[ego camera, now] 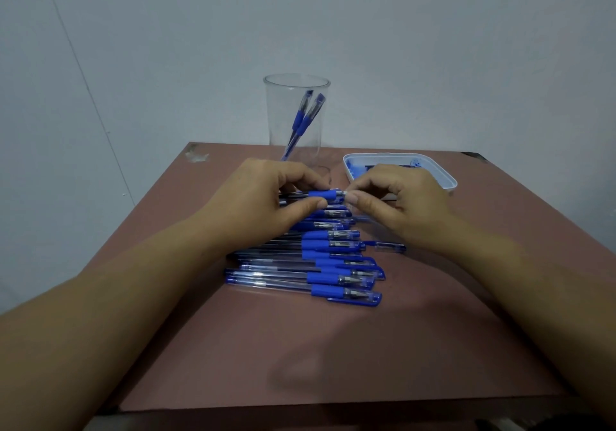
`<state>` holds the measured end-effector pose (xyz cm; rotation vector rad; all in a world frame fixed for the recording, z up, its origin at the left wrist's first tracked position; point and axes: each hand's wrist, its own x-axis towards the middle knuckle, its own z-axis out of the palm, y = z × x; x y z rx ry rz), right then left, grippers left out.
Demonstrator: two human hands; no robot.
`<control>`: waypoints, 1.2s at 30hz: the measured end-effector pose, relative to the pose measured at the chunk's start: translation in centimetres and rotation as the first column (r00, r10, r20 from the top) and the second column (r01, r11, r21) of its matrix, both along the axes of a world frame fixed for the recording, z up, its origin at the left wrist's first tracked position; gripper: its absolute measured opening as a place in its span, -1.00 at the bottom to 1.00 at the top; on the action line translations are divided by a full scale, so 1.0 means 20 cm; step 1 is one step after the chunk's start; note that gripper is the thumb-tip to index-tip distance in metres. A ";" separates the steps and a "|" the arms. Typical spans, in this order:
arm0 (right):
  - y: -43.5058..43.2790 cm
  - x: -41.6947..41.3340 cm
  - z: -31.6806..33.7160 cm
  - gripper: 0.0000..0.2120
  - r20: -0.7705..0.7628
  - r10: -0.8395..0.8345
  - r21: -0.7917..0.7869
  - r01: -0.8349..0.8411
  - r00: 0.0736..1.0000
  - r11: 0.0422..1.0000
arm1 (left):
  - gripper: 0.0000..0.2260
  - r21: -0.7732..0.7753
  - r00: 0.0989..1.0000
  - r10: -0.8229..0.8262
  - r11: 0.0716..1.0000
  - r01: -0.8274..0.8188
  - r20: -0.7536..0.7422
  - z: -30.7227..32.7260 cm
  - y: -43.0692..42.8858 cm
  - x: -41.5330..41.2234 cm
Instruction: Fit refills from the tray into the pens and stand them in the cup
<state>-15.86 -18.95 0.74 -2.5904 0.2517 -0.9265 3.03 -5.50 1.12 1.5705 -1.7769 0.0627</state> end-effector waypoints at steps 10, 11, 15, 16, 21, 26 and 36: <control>0.00 0.00 0.00 -0.87 0.025 0.021 -0.033 -0.020 0.999 0.999 | -0.83 0.005 1.000 -0.003 1.000 0.003 0.003 0.00 0.00 0.00; 0.00 -0.01 0.00 -0.80 0.032 0.027 -0.031 -0.026 0.999 0.999 | -0.83 0.001 1.000 -0.003 1.000 0.003 -0.002 0.00 0.00 0.00; 0.02 0.00 0.01 -0.69 0.051 0.031 -0.075 -0.028 0.998 0.997 | -0.84 -0.012 1.000 -0.003 1.000 0.003 -0.010 0.00 0.00 -0.01; 0.02 0.00 0.01 -0.73 0.050 0.030 -0.081 -0.026 0.998 0.996 | -0.84 -0.007 1.000 -0.003 1.000 0.003 -0.006 0.00 0.00 -0.01; 0.01 -0.01 0.00 -0.78 0.016 0.015 -0.027 -0.014 1.000 1.000 | -0.85 -0.015 1.000 -0.006 1.000 0.006 -0.010 0.00 0.00 -0.01; 0.03 -0.01 0.02 -0.75 0.053 0.051 -0.074 -0.047 0.997 0.996 | -0.84 -0.024 1.000 -0.016 1.000 0.016 -0.002 0.00 0.00 -0.01; 0.04 -0.01 0.03 -0.68 0.057 0.073 -0.032 -0.071 0.996 0.997 | -0.84 -0.028 0.999 -0.030 0.999 0.029 -0.013 0.00 0.00 -0.01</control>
